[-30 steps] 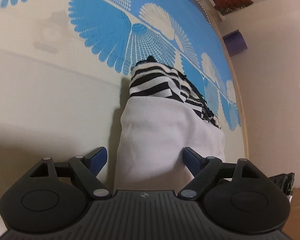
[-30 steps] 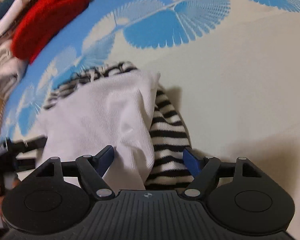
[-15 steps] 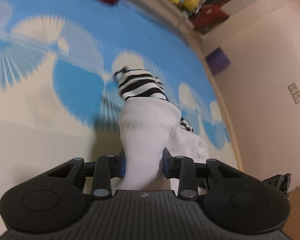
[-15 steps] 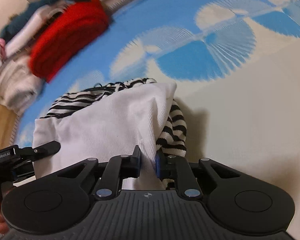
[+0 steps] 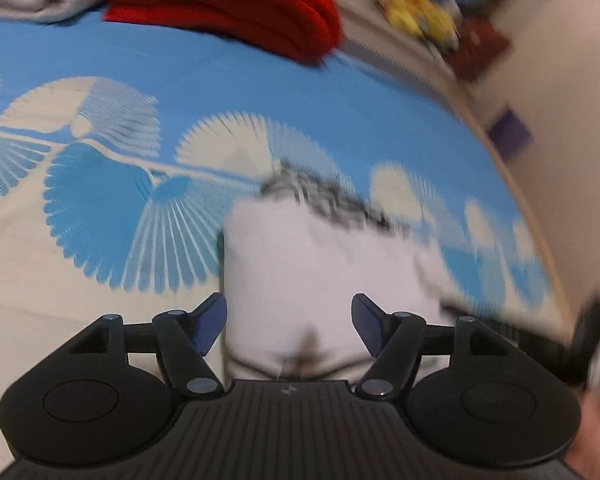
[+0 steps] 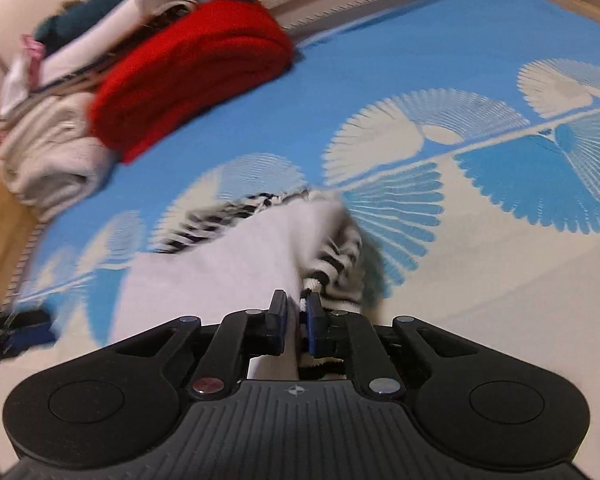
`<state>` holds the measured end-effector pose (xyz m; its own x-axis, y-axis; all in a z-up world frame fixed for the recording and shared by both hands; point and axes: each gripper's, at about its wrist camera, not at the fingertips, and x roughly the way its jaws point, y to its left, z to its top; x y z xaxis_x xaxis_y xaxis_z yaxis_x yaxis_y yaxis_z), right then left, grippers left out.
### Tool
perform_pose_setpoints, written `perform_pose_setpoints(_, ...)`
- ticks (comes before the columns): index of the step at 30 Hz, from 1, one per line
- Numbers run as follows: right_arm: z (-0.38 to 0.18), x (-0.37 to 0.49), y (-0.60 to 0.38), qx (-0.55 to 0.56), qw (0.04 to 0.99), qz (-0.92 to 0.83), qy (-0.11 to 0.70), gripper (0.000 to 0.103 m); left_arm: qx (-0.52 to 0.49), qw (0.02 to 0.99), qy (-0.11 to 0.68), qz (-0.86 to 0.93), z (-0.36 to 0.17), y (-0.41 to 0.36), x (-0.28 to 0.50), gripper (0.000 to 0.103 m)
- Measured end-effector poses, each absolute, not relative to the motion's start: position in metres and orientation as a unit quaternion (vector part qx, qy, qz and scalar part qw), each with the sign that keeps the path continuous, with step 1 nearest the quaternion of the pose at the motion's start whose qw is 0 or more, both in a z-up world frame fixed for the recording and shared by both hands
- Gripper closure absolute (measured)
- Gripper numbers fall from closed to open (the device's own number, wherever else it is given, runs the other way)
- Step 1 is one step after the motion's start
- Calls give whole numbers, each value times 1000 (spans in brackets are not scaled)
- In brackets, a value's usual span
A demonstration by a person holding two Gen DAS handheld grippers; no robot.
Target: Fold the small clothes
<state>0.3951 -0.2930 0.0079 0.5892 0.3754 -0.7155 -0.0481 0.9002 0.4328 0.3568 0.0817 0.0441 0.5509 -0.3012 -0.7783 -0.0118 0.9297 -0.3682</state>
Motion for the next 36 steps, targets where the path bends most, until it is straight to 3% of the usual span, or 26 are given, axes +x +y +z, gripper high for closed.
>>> perform_pose_setpoints(6, 12, 391, -312, 224, 870, 88, 431, 84, -147, 815, 553, -89, -19, 72, 342, 27)
perform_pose_setpoints(8, 15, 383, -311, 234, 861, 117, 436, 56, -157, 806, 564, -86, -34, 75, 340, 19)
perform_pose_setpoints(10, 16, 376, -306, 227, 847, 147, 457, 41, -181, 801, 564, -85, -36, 78, 340, 19)
perform_pose_setpoints(12, 8, 371, -299, 202, 830, 172, 490, 44, -200, 801, 557, -90, -31, 80, 340, 21)
perform_pose_setpoints(14, 1, 365, -292, 155, 824, 185, 513, 95, -215, 806, 544, -93, -23, 79, 340, 22)
perform_pose_setpoints(17, 8, 360, -303, 166, 831, 185, 497, 96, -214, 816, 528, -95, -19, 75, 338, 22)
perform_pose_setpoints(20, 2, 360, -312, 165, 827, 159, 514, 96, -164, 805, 563, -85, -32, 62, 342, 21)
perform_pose_setpoints(24, 0, 357, -310, 159, 825, 156, 519, 96, -161, 823, 535, -102, -5, 57, 338, 30)
perform_pose_setpoints(27, 0, 355, -307, 140, 827, 163, 520, 96, -103, 829, 538, -109, -9, 47, 333, 29)
perform_pose_setpoints(28, -2, 357, -306, 133, 826, 162, 523, 96, -73, 822, 557, -93, -21, 43, 331, 20)
perform_pose_setpoints(29, -4, 357, -305, 126, 826, 160, 526, 94, -64, 815, 570, -83, -32, 43, 329, 18)
perform_pose_setpoints(32, -2, 353, -305, 104, 827, 140, 535, 90, -79, 823, 557, -79, -14, 43, 325, 27)
perform_pose_setpoints(36, 28, 337, -303, 100, 859, 168, 474, 87, -55, 853, 509, -99, 4, 35, 306, 25)
